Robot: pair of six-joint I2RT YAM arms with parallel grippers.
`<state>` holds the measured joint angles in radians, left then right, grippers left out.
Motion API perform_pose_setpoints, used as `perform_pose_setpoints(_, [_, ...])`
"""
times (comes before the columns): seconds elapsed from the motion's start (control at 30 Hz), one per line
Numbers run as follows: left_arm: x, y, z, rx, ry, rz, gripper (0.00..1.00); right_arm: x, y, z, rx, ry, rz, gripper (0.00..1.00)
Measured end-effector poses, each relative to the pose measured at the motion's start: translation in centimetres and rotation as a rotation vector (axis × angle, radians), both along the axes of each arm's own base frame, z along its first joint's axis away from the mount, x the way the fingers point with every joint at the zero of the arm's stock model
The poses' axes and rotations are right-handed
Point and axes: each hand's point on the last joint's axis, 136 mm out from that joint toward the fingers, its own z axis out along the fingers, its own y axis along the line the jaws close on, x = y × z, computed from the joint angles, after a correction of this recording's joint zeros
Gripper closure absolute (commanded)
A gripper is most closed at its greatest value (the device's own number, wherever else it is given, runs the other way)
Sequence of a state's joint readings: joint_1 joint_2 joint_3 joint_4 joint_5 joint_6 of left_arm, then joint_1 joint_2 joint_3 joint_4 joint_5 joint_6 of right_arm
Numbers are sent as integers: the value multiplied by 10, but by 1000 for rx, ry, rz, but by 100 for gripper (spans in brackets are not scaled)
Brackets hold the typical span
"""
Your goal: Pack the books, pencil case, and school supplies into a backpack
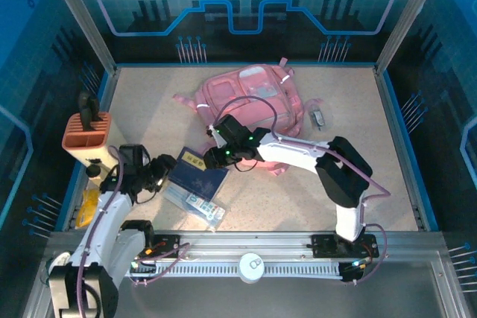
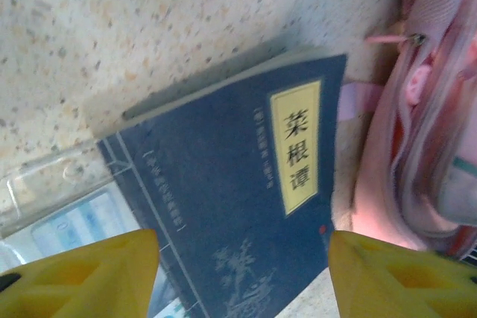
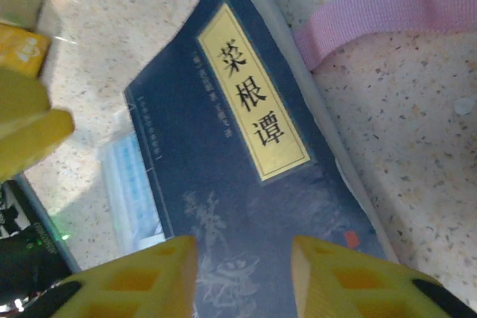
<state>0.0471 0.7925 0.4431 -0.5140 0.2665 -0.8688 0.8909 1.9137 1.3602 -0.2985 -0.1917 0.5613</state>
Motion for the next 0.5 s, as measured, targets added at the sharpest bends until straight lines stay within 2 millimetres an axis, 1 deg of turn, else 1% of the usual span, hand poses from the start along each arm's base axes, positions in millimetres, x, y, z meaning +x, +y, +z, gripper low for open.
perform_pose_setpoints(0.17, [-14, -14, -16, -20, 32, -4, 42, 11, 9, -25, -47, 0, 38, 44])
perform_pose_setpoints(0.23, [-16, -20, -22, -15, 57, -20, 42, 17, 14, -32, -61, -2, 48, 40])
perform_pose_setpoints(0.33, [-19, -23, -33, 4, 109, -23, 43, 25, 19, -39, -70, -4, 60, 35])
perform_pose_setpoints(0.5, [-14, -28, -38, 11, 110, -23, 46, 31, 24, -49, -89, -1, 75, 28])
